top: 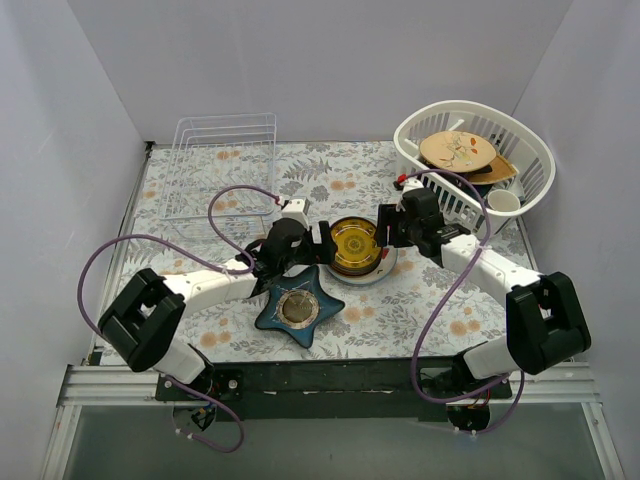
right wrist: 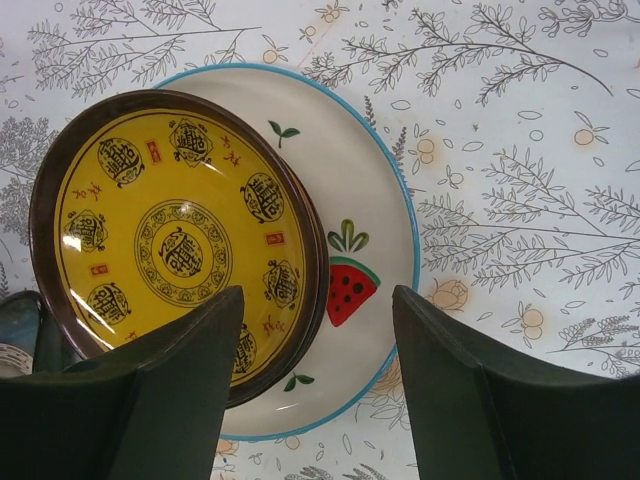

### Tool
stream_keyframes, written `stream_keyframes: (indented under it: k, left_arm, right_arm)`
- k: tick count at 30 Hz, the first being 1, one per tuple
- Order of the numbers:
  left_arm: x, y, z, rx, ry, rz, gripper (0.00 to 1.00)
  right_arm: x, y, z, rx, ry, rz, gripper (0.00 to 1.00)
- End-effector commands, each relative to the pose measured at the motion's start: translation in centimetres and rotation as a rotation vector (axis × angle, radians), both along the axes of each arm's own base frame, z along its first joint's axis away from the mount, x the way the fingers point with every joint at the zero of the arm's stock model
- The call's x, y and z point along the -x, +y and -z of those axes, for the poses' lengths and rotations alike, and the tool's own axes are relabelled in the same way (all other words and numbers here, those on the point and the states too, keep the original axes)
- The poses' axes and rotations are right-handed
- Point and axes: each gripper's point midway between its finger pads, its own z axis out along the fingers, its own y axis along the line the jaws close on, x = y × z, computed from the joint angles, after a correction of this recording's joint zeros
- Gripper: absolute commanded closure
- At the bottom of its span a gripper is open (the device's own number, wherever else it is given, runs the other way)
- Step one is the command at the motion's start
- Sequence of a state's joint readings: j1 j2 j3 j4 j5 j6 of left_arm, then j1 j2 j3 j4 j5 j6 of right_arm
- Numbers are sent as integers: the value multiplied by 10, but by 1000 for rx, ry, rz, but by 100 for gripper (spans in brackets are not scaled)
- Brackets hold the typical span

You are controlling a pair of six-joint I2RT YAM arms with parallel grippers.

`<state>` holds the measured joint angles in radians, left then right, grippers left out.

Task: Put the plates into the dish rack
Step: Pick up the plate at the center of the board.

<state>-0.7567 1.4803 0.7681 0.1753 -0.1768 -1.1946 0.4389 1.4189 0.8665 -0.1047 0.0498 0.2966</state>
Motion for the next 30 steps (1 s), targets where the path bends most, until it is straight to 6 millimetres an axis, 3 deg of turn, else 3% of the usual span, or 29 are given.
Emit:
stream_keyframes:
  k: [1,18,30]
  left_arm:
    - [-9,-12,-22,46,-49,-1,8]
    - [-8,-19,7,-19,-13,1,19]
    - [-13,-30,-2,-24,-41,14,20]
  right_arm:
    - [-1,8,4,-36,-7,-19,32]
    - [7,4,23,-20,30,-15,38]
    - [13,-3,54,30,92,2,39]
